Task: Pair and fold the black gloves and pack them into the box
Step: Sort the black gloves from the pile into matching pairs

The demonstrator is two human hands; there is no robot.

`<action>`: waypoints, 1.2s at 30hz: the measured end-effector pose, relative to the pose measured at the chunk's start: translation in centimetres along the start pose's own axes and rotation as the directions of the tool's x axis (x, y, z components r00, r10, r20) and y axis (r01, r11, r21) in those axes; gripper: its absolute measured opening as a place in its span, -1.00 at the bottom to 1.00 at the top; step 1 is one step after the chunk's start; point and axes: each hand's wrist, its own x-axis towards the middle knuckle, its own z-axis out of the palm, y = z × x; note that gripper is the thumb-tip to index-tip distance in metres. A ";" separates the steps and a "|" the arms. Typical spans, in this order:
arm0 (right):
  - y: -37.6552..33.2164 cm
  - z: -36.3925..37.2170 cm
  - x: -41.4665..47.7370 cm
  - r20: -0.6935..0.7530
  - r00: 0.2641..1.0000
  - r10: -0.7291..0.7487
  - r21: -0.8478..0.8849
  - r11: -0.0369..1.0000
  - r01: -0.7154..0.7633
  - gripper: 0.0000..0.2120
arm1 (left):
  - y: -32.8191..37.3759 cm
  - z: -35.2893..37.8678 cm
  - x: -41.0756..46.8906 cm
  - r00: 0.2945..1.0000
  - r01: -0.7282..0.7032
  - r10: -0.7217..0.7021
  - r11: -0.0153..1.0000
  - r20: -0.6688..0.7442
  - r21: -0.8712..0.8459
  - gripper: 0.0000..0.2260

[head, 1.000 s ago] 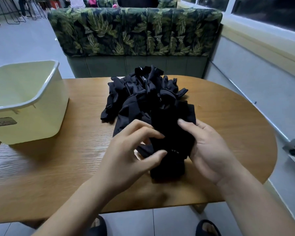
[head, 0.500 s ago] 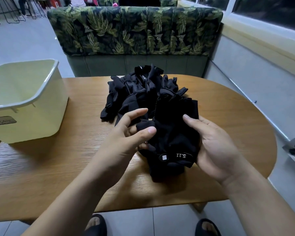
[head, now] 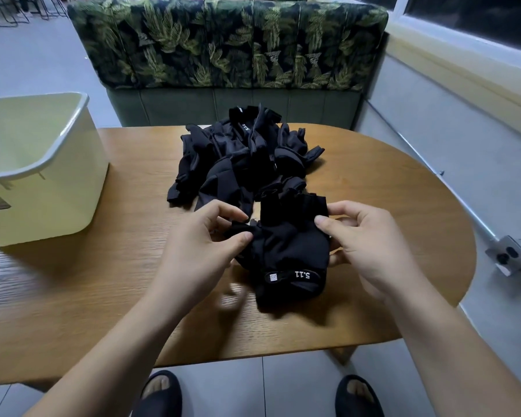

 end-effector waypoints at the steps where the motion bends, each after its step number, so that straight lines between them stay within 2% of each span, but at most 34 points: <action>1: 0.3 0.0 0.2 -0.008 1.000 0.011 -0.003 1.000 -0.011 -0.89 | -0.1 0.0 0.1 1.000 0.017 -0.017 1.000 0.001 0.007 -0.82; 6: 1.8 0.4 1.2 -0.026 0.997 0.079 -0.041 0.996 -0.080 -0.78 | -0.8 -0.1 0.7 0.995 0.086 -0.090 0.993 0.050 0.078 -0.76; 9: 2.1 0.5 1.3 0.015 0.994 0.111 -0.131 0.986 -0.108 -0.74 | -1.0 -0.2 0.7 0.994 0.085 -0.095 0.984 0.055 0.158 -0.74; 14: 1.5 0.6 0.7 0.055 0.997 0.057 -0.104 0.993 -0.051 -0.60 | -0.8 -0.8 0.8 0.992 0.120 -0.124 0.984 0.022 0.134 -0.72; 18: 1.9 0.8 0.4 0.105 0.993 0.058 -0.157 0.987 -0.041 -0.47 | -0.7 -1.2 0.9 0.995 0.099 -0.101 0.972 0.001 0.212 -0.73; 19: 2.2 0.8 0.4 0.118 0.991 0.066 -0.177 0.983 -0.044 -0.44 | -0.8 -1.2 0.9 0.998 0.061 -0.059 0.964 -0.017 0.259 -0.75; 21: 2.4 0.9 0.5 0.130 0.989 0.067 -0.204 0.978 -0.039 -0.38 | -0.5 -0.9 0.5 0.991 -0.111 0.128 0.928 -0.025 0.356 -0.79; 23: 2.3 1.0 0.5 0.137 0.989 0.058 -0.226 0.974 -0.026 -0.36 | 0.3 -0.8 -0.1 0.948 -0.317 0.306 0.873 0.089 0.372 -0.82; 24: 2.2 1.1 0.5 0.136 0.989 0.056 -0.244 0.970 -0.021 -0.36 | 0.8 -0.7 -0.5 0.918 -0.395 0.352 0.851 0.181 0.346 -0.82; 26: 2.2 1.2 0.4 0.128 0.991 0.048 -0.272 0.962 -0.012 -0.34 | 1.3 -0.6 -1.2 0.856 -0.485 0.363 0.810 0.368 0.330 -0.74; 28: 2.2 1.3 0.3 0.112 0.992 0.058 -0.281 0.959 -0.024 -0.32 | 0.8 -0.4 -1.2 0.817 -0.539 0.337 0.734 0.468 0.412 -0.64; 33: 1.8 1.3 -0.1 0.140 0.989 0.056 -0.271 0.962 -0.016 -0.31 | 0.1 -0.2 -1.0 0.808 -0.564 0.321 0.664 0.494 0.491 -0.70; 36: 1.7 1.5 -0.2 0.137 0.990 0.041 -0.332 0.943 0.007 -0.26 | 0.1 -0.5 -1.0 0.833 -0.516 0.285 0.710 0.474 0.480 -0.65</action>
